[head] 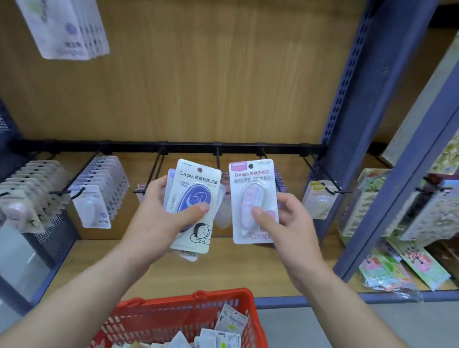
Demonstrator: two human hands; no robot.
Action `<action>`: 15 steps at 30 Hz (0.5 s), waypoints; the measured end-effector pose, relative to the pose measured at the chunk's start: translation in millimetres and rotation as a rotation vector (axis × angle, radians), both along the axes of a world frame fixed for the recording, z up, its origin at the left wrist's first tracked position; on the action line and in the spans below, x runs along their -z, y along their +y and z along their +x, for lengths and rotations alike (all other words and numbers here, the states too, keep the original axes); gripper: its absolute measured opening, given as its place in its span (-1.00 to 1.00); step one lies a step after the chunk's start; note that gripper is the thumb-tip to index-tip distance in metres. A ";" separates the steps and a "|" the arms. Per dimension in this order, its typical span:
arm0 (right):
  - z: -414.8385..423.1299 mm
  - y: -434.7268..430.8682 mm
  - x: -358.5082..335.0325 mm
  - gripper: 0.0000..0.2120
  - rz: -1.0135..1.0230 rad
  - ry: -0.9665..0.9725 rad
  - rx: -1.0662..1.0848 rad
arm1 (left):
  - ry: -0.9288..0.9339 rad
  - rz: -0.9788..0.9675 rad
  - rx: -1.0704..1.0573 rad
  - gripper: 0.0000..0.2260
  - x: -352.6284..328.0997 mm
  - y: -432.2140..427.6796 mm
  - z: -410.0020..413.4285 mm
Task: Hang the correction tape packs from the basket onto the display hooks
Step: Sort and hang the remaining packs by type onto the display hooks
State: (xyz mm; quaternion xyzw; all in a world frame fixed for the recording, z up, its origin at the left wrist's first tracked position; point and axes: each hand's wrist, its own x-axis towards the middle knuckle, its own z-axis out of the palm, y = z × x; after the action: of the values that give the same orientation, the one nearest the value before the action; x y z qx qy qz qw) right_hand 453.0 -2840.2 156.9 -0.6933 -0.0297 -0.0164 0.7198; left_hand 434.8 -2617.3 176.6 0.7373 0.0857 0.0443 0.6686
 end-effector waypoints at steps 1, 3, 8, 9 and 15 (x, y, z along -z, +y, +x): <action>-2.0 10.5 -7.5 -0.79 0.005 -0.022 0.001 | -0.016 -0.001 0.000 -0.34 -8.3 7.6 -3.8; -5.8 30.5 -22.8 -0.81 -0.006 -0.054 -0.014 | -0.058 0.005 -0.006 -0.37 -26.5 25.5 -13.2; -11.0 80.7 -63.0 -0.81 -0.005 -0.114 -0.083 | -0.205 -0.006 -0.092 -0.35 -66.3 86.5 -38.3; -11.1 90.5 -70.2 -0.82 -0.011 -0.131 -0.088 | -0.208 -0.002 -0.120 -0.28 -70.9 98.2 -43.0; -8.1 148.7 -101.7 -0.87 -0.041 -0.166 -0.107 | -0.241 -0.017 -0.219 -0.34 -81.8 148.7 -65.6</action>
State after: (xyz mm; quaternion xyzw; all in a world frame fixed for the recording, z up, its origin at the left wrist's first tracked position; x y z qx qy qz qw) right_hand 444.8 -2691.5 258.6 -0.7017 -0.1265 -0.0348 0.7003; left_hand 369.2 -2468.5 258.4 0.7072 0.0848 0.2044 0.6715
